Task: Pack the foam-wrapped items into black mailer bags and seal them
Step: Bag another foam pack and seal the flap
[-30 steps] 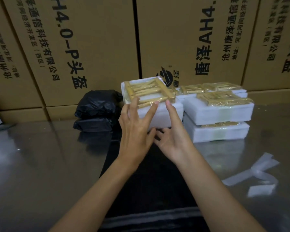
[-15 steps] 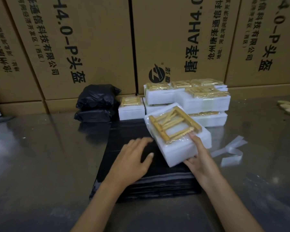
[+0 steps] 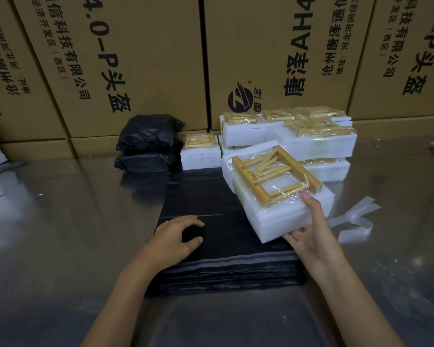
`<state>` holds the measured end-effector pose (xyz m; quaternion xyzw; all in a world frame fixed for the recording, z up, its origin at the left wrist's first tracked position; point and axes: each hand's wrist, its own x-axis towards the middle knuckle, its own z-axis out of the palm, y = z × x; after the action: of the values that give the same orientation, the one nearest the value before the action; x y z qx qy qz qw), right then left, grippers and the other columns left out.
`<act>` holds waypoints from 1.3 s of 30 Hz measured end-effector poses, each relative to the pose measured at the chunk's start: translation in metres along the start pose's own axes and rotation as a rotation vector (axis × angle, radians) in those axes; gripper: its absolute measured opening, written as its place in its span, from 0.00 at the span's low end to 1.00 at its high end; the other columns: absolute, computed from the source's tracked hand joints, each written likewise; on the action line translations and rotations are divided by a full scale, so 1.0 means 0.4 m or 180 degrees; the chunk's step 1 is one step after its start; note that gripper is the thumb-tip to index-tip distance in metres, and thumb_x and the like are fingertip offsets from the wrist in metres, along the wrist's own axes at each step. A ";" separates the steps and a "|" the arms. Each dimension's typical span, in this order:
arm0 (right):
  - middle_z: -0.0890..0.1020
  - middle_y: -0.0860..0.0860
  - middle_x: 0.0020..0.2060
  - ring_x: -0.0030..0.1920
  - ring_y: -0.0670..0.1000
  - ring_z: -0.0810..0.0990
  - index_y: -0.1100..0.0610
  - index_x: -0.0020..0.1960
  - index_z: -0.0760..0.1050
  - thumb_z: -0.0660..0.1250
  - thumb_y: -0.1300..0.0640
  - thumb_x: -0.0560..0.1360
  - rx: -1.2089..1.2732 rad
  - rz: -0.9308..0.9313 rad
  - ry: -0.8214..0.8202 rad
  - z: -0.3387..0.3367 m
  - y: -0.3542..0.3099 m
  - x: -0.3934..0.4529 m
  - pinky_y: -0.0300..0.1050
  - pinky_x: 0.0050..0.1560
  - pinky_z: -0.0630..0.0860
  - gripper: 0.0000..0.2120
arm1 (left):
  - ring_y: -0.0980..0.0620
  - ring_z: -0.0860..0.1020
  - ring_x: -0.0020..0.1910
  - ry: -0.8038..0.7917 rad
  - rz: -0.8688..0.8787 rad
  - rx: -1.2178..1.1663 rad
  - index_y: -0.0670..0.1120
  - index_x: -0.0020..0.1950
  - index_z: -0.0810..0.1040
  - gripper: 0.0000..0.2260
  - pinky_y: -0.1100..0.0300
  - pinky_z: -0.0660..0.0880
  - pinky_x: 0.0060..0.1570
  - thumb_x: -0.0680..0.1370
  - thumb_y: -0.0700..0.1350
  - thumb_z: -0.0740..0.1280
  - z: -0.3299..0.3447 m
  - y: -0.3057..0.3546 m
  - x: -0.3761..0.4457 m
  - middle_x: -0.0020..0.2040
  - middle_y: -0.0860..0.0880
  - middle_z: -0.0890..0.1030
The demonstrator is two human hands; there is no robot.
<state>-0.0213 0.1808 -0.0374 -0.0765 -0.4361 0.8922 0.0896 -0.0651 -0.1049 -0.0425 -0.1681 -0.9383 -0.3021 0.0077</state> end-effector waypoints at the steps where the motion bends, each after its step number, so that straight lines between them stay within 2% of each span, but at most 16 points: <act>1: 0.84 0.50 0.59 0.57 0.51 0.84 0.47 0.71 0.70 0.73 0.43 0.72 -0.0011 -0.0007 -0.0007 -0.001 0.000 -0.002 0.49 0.55 0.79 0.30 | 0.58 0.61 0.75 -0.0069 -0.0008 -0.0010 0.62 0.61 0.74 0.15 0.50 0.52 0.77 0.76 0.52 0.71 -0.003 -0.001 -0.002 0.73 0.58 0.67; 4: 0.85 0.50 0.58 0.57 0.52 0.85 0.47 0.71 0.70 0.73 0.43 0.71 0.0021 -0.0022 0.0047 -0.003 -0.001 -0.010 0.49 0.56 0.78 0.31 | 0.63 0.51 0.77 -0.0558 -0.0113 -0.0125 0.65 0.60 0.74 0.23 0.54 0.40 0.77 0.68 0.63 0.75 -0.016 -0.002 -0.012 0.75 0.63 0.62; 8: 0.85 0.50 0.58 0.57 0.51 0.85 0.47 0.71 0.71 0.73 0.43 0.72 0.0076 -0.0050 0.0077 -0.004 -0.003 -0.017 0.49 0.56 0.79 0.29 | 0.60 0.53 0.78 -0.0470 -0.0097 0.0004 0.65 0.61 0.75 0.24 0.53 0.43 0.77 0.67 0.65 0.74 -0.015 0.006 -0.013 0.76 0.61 0.62; 10: 0.85 0.49 0.57 0.56 0.51 0.85 0.47 0.70 0.71 0.73 0.43 0.72 0.0106 -0.0059 0.0088 -0.004 -0.003 -0.018 0.49 0.55 0.79 0.28 | 0.59 0.59 0.76 -0.0233 -0.0018 0.0083 0.63 0.61 0.77 0.20 0.53 0.53 0.77 0.71 0.63 0.72 -0.008 0.013 -0.011 0.75 0.60 0.66; 13: 0.85 0.49 0.57 0.57 0.51 0.85 0.47 0.70 0.71 0.72 0.43 0.72 0.0115 -0.0080 0.0102 -0.003 -0.005 -0.018 0.48 0.54 0.79 0.28 | 0.59 0.70 0.69 0.0056 0.0197 0.0145 0.59 0.60 0.80 0.12 0.59 0.66 0.70 0.76 0.54 0.71 -0.004 0.029 -0.012 0.68 0.60 0.74; 16: 0.85 0.49 0.58 0.57 0.51 0.84 0.47 0.71 0.71 0.72 0.43 0.72 0.0091 -0.0094 0.0087 -0.004 -0.006 -0.018 0.48 0.54 0.79 0.29 | 0.55 0.77 0.57 -0.0169 0.0167 0.0115 0.65 0.53 0.71 0.20 0.55 0.75 0.58 0.74 0.40 0.70 -0.035 0.021 -0.020 0.60 0.56 0.78; 19: 0.85 0.49 0.58 0.57 0.51 0.84 0.46 0.71 0.70 0.73 0.43 0.72 0.0053 -0.0091 0.0086 -0.004 -0.005 -0.020 0.49 0.55 0.80 0.30 | 0.51 0.76 0.58 -0.0055 0.0007 0.0111 0.58 0.46 0.63 0.22 0.50 0.75 0.56 0.71 0.31 0.64 -0.070 -0.005 -0.032 0.58 0.53 0.78; 23: 0.85 0.49 0.58 0.57 0.51 0.84 0.47 0.72 0.69 0.73 0.43 0.71 0.0086 -0.0080 0.0081 -0.003 -0.006 -0.025 0.49 0.56 0.79 0.31 | 0.59 0.79 0.58 0.0581 0.0237 -0.0625 0.44 0.36 0.73 0.17 0.57 0.74 0.58 0.73 0.24 0.58 -0.074 -0.006 -0.036 0.54 0.54 0.84; 26: 0.85 0.49 0.57 0.56 0.51 0.85 0.47 0.71 0.70 0.72 0.43 0.72 0.0121 -0.0095 0.0094 0.000 -0.010 -0.028 0.49 0.56 0.79 0.29 | 0.61 0.80 0.54 0.0717 0.0220 -0.0666 0.49 0.30 0.83 0.27 0.64 0.73 0.58 0.72 0.22 0.56 -0.064 0.010 -0.035 0.57 0.55 0.83; 28: 0.86 0.49 0.56 0.56 0.51 0.85 0.48 0.70 0.71 0.72 0.43 0.73 0.0183 -0.0097 0.0098 0.003 -0.013 -0.031 0.50 0.57 0.79 0.28 | 0.65 0.78 0.52 0.0464 0.0263 -0.0525 0.51 0.32 0.85 0.27 0.73 0.70 0.53 0.73 0.24 0.56 -0.058 0.019 -0.037 0.60 0.57 0.81; 29: 0.86 0.50 0.56 0.56 0.51 0.85 0.48 0.70 0.71 0.72 0.43 0.73 0.0213 -0.0097 0.0091 0.005 -0.014 -0.033 0.50 0.57 0.79 0.27 | 0.65 0.77 0.54 0.0271 0.0269 -0.0443 0.53 0.33 0.86 0.26 0.74 0.69 0.53 0.74 0.26 0.58 -0.055 0.022 -0.039 0.61 0.59 0.80; 31: 0.86 0.50 0.56 0.56 0.51 0.85 0.48 0.70 0.70 0.71 0.44 0.73 0.0251 -0.0093 0.0062 0.007 -0.014 -0.038 0.51 0.59 0.79 0.27 | 0.62 0.71 0.66 -0.0076 0.0228 -0.0317 0.58 0.36 0.86 0.21 0.65 0.63 0.66 0.76 0.34 0.64 -0.049 0.019 -0.044 0.63 0.64 0.77; 33: 0.85 0.50 0.57 0.56 0.51 0.85 0.48 0.70 0.71 0.72 0.43 0.73 0.0253 -0.0085 0.0039 0.009 -0.014 -0.041 0.51 0.59 0.79 0.28 | 0.60 0.66 0.70 -0.0341 0.0170 -0.0260 0.63 0.40 0.85 0.13 0.54 0.58 0.74 0.74 0.43 0.71 -0.044 0.014 -0.052 0.66 0.65 0.73; 34: 0.85 0.50 0.57 0.56 0.51 0.85 0.48 0.70 0.71 0.72 0.43 0.73 0.0244 -0.0083 0.0033 0.010 -0.014 -0.042 0.51 0.58 0.79 0.28 | 0.60 0.67 0.70 -0.0409 0.0119 -0.0237 0.64 0.43 0.83 0.10 0.52 0.58 0.74 0.72 0.46 0.73 -0.042 0.013 -0.057 0.67 0.65 0.73; 36: 0.85 0.49 0.57 0.56 0.51 0.85 0.48 0.70 0.71 0.72 0.42 0.72 0.0219 -0.0079 0.0015 0.009 -0.012 -0.043 0.50 0.58 0.79 0.29 | 0.56 0.72 0.66 -0.0250 0.0070 -0.0183 0.62 0.47 0.77 0.12 0.52 0.66 0.69 0.69 0.50 0.76 -0.036 0.010 -0.066 0.64 0.60 0.76; 39: 0.85 0.49 0.57 0.57 0.50 0.85 0.48 0.70 0.71 0.72 0.42 0.71 0.0146 -0.0047 -0.0015 0.008 -0.008 -0.043 0.49 0.56 0.80 0.29 | 0.52 0.79 0.55 0.0213 0.0264 -0.0169 0.56 0.44 0.69 0.14 0.50 0.76 0.56 0.74 0.40 0.72 -0.035 0.010 -0.070 0.56 0.53 0.80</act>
<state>-0.0051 0.1764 -0.0320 -0.0692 -0.4162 0.9014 0.0969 -0.0385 -0.1184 -0.0321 -0.1968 -0.9214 -0.3317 0.0471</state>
